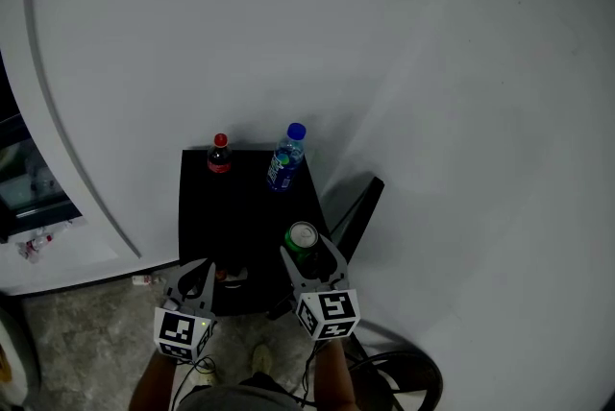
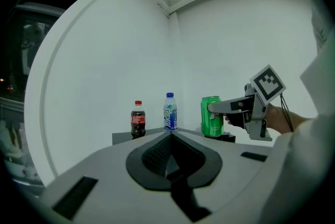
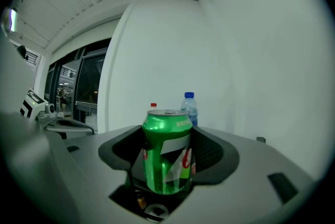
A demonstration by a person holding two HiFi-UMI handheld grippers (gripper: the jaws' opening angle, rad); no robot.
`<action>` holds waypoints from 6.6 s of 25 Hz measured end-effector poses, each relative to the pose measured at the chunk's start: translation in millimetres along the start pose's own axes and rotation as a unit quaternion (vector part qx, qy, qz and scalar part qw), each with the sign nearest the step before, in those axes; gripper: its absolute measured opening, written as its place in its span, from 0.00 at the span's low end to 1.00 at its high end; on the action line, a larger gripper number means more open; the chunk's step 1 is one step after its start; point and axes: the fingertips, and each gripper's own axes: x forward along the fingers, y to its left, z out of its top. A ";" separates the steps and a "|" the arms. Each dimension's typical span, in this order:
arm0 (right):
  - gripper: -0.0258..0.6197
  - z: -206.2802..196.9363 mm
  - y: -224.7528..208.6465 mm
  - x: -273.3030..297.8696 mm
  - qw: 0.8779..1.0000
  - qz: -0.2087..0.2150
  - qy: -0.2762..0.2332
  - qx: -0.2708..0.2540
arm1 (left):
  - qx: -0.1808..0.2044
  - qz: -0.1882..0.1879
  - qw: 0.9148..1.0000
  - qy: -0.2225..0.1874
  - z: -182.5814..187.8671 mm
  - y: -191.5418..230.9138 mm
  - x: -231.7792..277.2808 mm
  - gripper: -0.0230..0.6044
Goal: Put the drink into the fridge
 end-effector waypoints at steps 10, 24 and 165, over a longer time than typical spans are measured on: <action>0.52 -5.0 53.2 -50.4 1.000 -0.026 -0.009 0.008 | 0.002 -0.042 0.999 -0.008 -2.7 -6.2 -49.4 0.04; 0.52 -36.7 73.5 -84.7 0.998 -0.050 -0.020 0.028 | 0.004 -0.065 0.998 -0.016 -15.7 -8.3 -70.8 0.04; 0.10 -69.0 82.9 -91.9 0.999 0.041 -0.020 0.021 | 0.015 0.018 1.000 0.004 -28.0 -64.4 -64.8 0.04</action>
